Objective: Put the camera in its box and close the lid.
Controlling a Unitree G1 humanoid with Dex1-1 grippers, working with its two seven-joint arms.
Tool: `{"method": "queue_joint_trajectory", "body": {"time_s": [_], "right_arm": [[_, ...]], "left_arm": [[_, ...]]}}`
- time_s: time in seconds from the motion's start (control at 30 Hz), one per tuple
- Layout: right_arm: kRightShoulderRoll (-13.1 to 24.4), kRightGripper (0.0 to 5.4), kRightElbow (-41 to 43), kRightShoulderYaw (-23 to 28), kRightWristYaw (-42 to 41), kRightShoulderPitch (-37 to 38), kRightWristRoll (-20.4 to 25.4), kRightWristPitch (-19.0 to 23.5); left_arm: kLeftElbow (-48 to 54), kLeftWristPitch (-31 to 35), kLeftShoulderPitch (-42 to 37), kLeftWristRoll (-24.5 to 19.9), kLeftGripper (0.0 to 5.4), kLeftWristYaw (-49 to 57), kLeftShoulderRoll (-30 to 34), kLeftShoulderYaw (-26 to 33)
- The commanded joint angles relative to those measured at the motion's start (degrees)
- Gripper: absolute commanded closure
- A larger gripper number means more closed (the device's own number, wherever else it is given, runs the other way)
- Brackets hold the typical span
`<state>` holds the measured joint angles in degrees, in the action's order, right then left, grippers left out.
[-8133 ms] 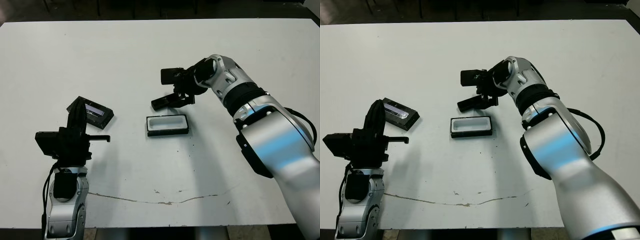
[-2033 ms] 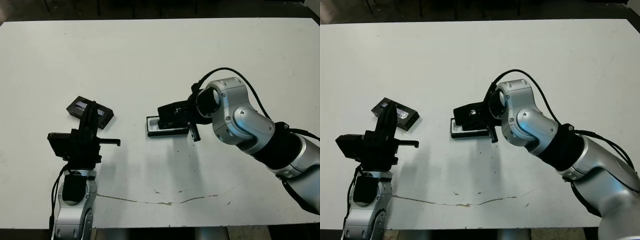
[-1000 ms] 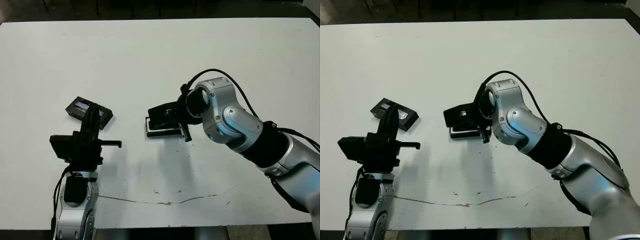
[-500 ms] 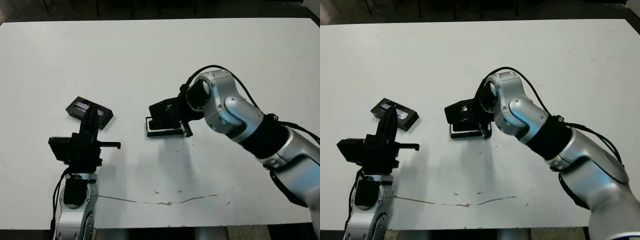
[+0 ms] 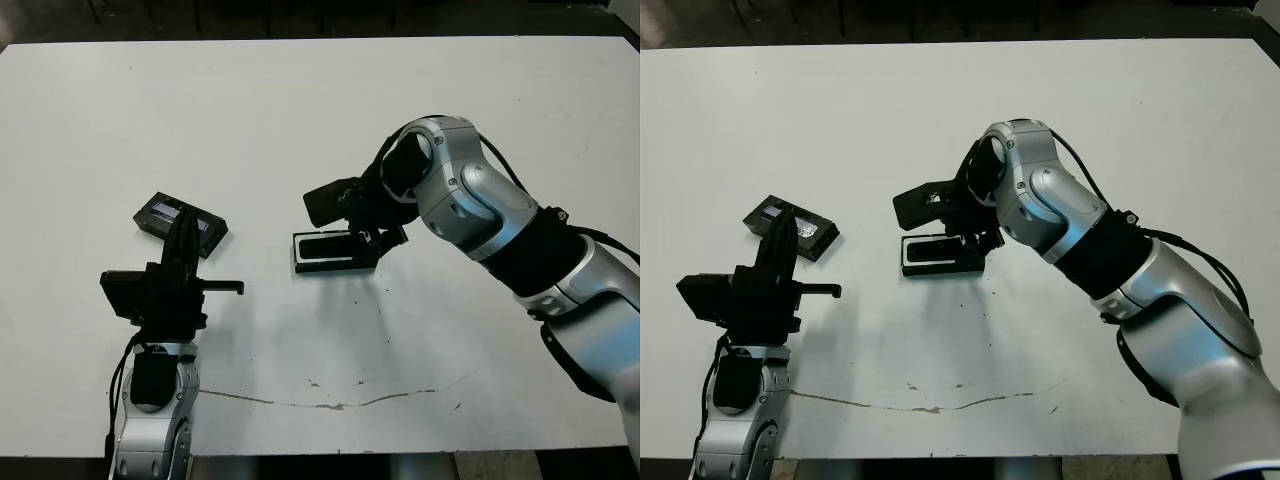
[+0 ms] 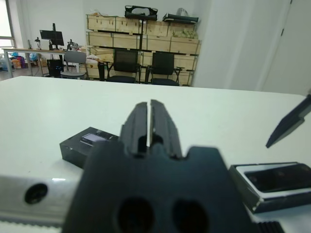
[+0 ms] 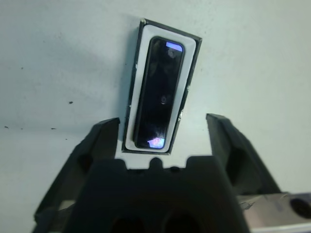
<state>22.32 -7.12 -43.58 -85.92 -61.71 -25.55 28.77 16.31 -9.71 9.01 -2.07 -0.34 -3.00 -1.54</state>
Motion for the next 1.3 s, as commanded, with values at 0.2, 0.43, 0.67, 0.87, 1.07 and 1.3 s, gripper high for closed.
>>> {"method": "queue_joint_trajectory", "body": {"time_s": [0.2,0.43,0.67,0.87,1.07,1.3], "right_arm": [[1.41,0.0,-0.08,2.21,1.46,-1.43,-0.11,0.09],[4.4,0.0,0.2,7.24,3.06,-5.23,0.84,-3.02],[8.38,0.1,1.81,20.33,9.05,-4.95,6.87,-3.84],[4.17,1.0,18.66,36.75,31.1,15.48,11.42,2.57],[-2.77,2.12,24.58,38.3,46.11,34.37,15.51,-5.23],[-5.84,3.38,27.11,32.08,55.38,45.98,13.58,-9.4]], "left_arm": [[-1.07,0.38,0.83,-0.17,5.4,0.0,0.01,0.02],[-1.08,0.3,1.01,-0.43,5.4,-0.26,0.32,0.41],[-1.3,0.58,0.51,-0.95,5.4,-0.87,0.76,1.2],[-1.81,-0.23,0.19,-0.83,5.4,-1.08,1.01,1.45],[-1.17,0.63,0.31,-1.91,5.4,-1.45,1.14,1.94],[-0.98,0.64,0.32,-2.41,5.4,-2.2,1.82,2.52]]}}
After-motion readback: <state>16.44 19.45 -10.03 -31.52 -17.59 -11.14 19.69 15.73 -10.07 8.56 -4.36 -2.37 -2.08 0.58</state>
